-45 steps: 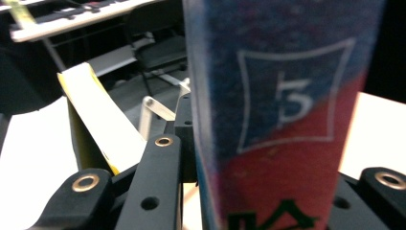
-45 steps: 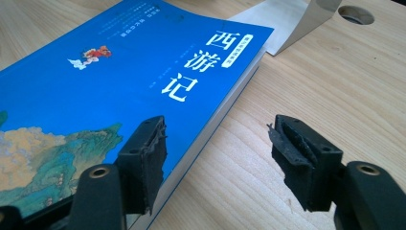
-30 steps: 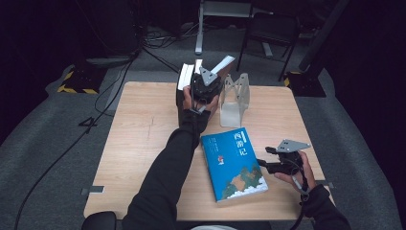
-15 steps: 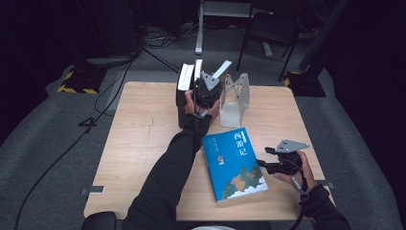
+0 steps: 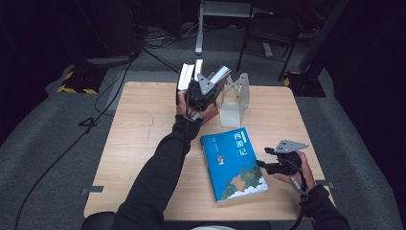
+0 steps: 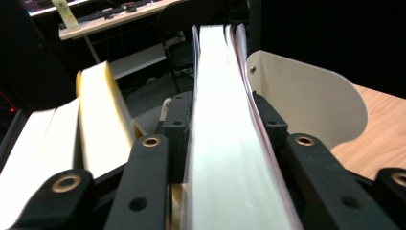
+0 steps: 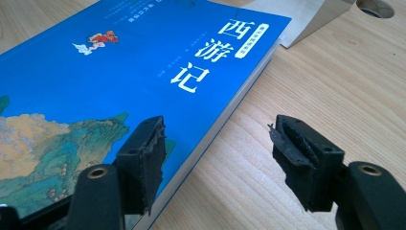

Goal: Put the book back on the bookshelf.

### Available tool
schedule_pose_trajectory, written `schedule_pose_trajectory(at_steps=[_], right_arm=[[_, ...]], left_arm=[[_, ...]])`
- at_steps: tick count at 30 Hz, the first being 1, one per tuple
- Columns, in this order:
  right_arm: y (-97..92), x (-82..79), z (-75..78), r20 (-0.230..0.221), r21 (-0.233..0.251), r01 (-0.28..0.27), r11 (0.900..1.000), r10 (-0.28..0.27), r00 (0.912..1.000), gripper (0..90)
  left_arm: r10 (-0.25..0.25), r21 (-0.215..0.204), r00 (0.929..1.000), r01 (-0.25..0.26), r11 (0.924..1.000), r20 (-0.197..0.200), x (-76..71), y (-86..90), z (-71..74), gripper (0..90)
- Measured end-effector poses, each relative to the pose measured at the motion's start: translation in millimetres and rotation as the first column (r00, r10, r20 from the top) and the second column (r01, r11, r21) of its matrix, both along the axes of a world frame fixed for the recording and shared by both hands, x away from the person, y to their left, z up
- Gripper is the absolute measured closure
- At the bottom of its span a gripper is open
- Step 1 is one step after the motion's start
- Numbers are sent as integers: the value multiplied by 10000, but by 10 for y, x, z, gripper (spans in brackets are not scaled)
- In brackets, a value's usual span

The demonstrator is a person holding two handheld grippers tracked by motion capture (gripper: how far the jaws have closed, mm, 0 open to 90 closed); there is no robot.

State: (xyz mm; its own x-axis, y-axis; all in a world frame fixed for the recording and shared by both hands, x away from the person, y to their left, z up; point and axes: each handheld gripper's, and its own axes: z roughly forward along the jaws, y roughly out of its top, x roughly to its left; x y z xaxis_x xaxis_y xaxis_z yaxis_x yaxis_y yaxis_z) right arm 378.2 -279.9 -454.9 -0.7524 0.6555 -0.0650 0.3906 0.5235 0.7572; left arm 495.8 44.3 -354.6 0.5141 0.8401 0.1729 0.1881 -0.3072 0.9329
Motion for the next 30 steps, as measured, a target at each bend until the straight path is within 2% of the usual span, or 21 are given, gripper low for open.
schedule_pose_trajectory(at_steps=[7, 11, 13, 15, 17, 21, 25, 28, 30], right_arm=[[-2, 8, -12, -44, -47, -4, 10000, 4, 10000, 352], [-6, 12, -18, -56, -84, 14, 10000, -14, 10000, 350], [-7, 13, -21, -89, -96, 21, 10000, -22, 10000, 350], [-4, 13, -24, -100, -123, 22, 9999, -23, 9999, 350], [1, 12, -24, -66, -177, 7, 9998, -8, 10000, 350], [10, 9, -27, -85, -201, 0, 9998, -2, 10000, 350], [24, 14, -47, -153, -318, -94, 9995, 89, 9998, 349], [30, 16, -57, -215, -372, -142, 9992, 134, 9997, 349], [31, 17, -61, -211, -346, -146, 9993, 139, 9997, 349]], left_arm=[[-258, -126, 9997, 259, 9996, 29, -131, 165, -155, 569], [-374, -211, 9991, 378, 9991, 183, -254, 245, -239, 500], [-407, -365, 9990, 414, 9985, 189, -318, 303, -282, 502], [-556, -350, 9984, 559, 9978, 109, -372, 358, -361, 529], [-715, -321, 9974, 713, 9969, -46, -407, 381, -449, 592], [-780, -3, 9926, 783, 9969, -929, -390, 373, -730, 671], [-696, -301, 9816, 652, 9974, -1778, -307, 360, -959, 671], [-744, -428, 9800, 676, 9968, -1846, -288, 338, -993, 671], [-709, -580, 9790, 609, 9965, -1909, -288, 322, -992, 714]])
